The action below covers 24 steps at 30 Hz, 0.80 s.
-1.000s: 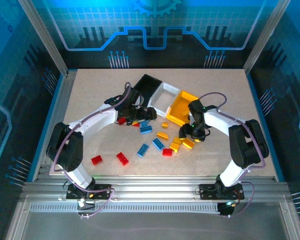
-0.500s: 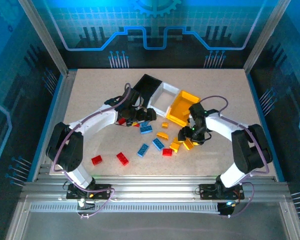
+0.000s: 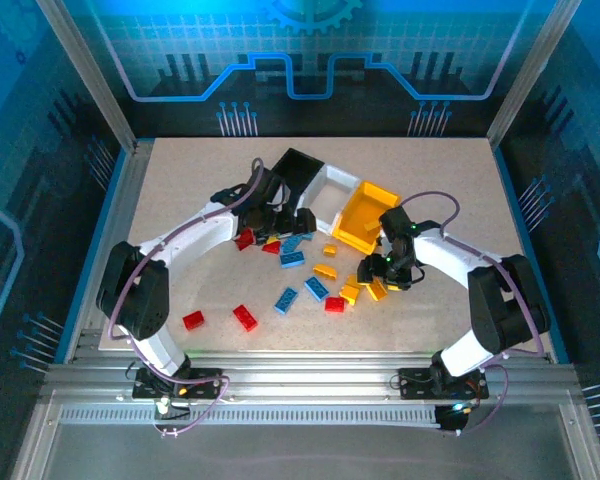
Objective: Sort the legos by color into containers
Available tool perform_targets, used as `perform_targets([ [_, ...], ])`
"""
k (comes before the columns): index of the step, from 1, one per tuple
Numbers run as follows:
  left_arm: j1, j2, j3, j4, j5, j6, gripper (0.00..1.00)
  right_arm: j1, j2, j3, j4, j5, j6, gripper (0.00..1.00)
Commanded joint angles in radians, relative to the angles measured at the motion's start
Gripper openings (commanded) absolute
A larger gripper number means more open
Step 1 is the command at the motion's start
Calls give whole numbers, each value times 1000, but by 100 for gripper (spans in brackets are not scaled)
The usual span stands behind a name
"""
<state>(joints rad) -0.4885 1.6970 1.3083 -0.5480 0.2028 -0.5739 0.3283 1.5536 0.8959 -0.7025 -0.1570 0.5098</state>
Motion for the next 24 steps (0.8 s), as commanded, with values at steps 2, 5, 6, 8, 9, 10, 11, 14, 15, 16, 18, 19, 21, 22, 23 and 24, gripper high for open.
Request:
perform_targets([
  [2,-7,-44,-25,-13,-14,-1,99,11,-28,18,-40,20,-44,74],
  [5,-8,-76,-69,-1,-18,-10,99,13,-15,22,-41,16,-63,74],
  [6,-7,-85,-79,-2,-22,-9,99,14,-8,24,-43,16,-67,73],
  [8,-7,-97,-92,-7,-26,-6,99,14,-4,28,-46,14,-77,72],
  [9,-7,-103,-94,-10,-28,-5,99,14,-4,29,-49,18,-80,72],
  [10,-6,-107,-96,-13,-29,-4,99,14,-7,33,-53,22,-83,71],
  [11,-7,-113,-96,-16,-30,-6,99,16,-11,35,-52,25,-86,71],
  [14,-7,-137,-108,-20,-36,-11,99,20,-17,34,-55,30,-93,69],
  [15,-7,-146,-116,-18,-41,-13,99,21,-16,33,-55,28,-96,69],
  [16,-7,-155,-128,-14,-44,-15,99,24,-12,34,-56,27,-98,68],
  [18,-6,-169,-151,-6,-46,-23,99,28,-2,39,-61,30,-107,68],
  [19,-6,-177,-164,1,-45,-29,99,29,5,45,-67,34,-112,67],
  [21,-7,-190,-190,13,-43,-36,99,34,17,52,-73,47,-119,66],
  [22,-7,-194,-199,14,-43,-39,99,36,22,54,-78,57,-120,65],
  [23,-6,-201,-209,16,-43,-40,99,37,29,56,-81,68,-117,63],
  [24,-7,-206,-217,16,-43,-40,99,38,31,53,-78,70,-117,62],
])
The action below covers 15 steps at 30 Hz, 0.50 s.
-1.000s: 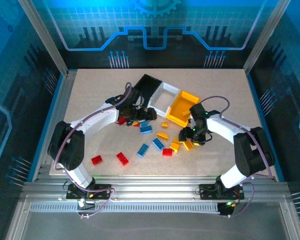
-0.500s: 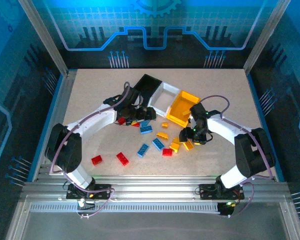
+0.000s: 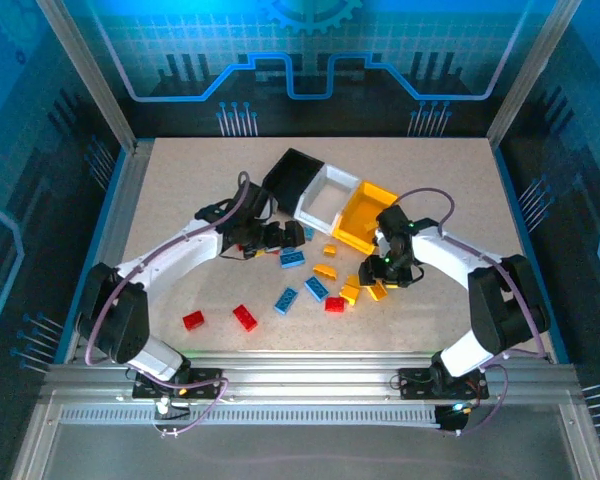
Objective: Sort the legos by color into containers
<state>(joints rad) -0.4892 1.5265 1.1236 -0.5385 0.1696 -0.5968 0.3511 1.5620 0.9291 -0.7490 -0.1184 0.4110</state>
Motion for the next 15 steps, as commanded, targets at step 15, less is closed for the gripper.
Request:
perform_targets([
  [15,-6,-71,-74,9,-1,-8,99,29,25,-39,-11,91,64,52],
])
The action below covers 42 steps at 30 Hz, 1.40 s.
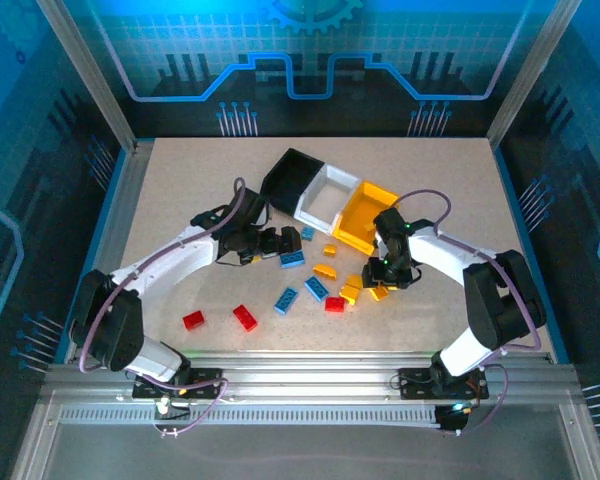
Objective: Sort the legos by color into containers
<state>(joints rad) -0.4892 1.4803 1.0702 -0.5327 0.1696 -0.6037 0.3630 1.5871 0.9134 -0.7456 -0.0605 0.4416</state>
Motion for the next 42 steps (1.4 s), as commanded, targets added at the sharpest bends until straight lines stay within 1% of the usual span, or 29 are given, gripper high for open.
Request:
perform_targets([
  [1,-6,-22,-23,4,2,-1,99,17,0,-27,-17,37,38,52],
  [5,-6,-15,-20,11,8,-2,99,17,-18,-28,-26,61,54,51],
  [9,-6,-2,-2,8,15,5,99,17,-18,-28,-21,60,53,50],
  [15,-6,2,-7,26,22,-7,99,17,12,-28,0,71,61,40],
  [17,-5,-1,-12,30,24,-11,99,17,7,-58,2,71,66,36],
  [19,-6,-3,-13,31,21,-12,99,17,-14,-64,-5,76,73,34],
  [24,-5,2,-10,43,21,-17,99,11,-113,-71,-48,79,86,32],
  [29,-6,27,4,62,34,-25,99,-36,-205,-66,-89,27,95,31],
  [34,-5,74,53,46,49,6,99,-97,-301,-40,-139,-38,108,32],
  [38,-7,132,120,38,68,22,99,-131,-364,53,-179,-61,105,32],
  [42,-8,154,131,69,80,2,99,-168,-355,137,-183,-121,122,32],
])
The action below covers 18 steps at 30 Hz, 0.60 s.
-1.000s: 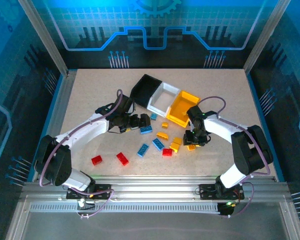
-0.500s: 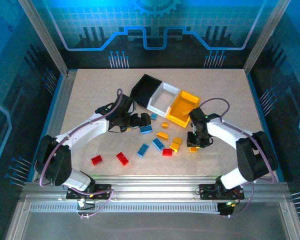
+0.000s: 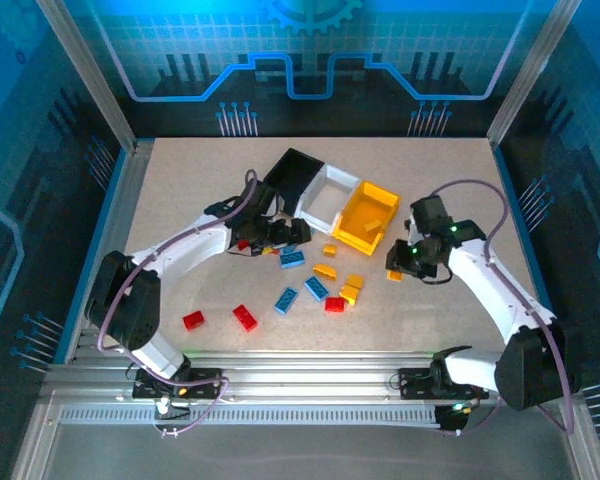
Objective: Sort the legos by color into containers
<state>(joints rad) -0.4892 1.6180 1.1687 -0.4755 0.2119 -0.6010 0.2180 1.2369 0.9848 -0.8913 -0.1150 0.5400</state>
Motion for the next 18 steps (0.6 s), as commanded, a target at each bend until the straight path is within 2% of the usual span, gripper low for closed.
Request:
perform_targets([
  [1,-9,24,38,12,40,4,99,-25,6,91,-34,-73,29,32],
  [10,-28,23,62,-36,29,104,99,-28,259,302,12,-129,26,32],
  [18,-60,-34,28,-92,-52,177,99,-51,516,499,-20,-132,-33,32],
])
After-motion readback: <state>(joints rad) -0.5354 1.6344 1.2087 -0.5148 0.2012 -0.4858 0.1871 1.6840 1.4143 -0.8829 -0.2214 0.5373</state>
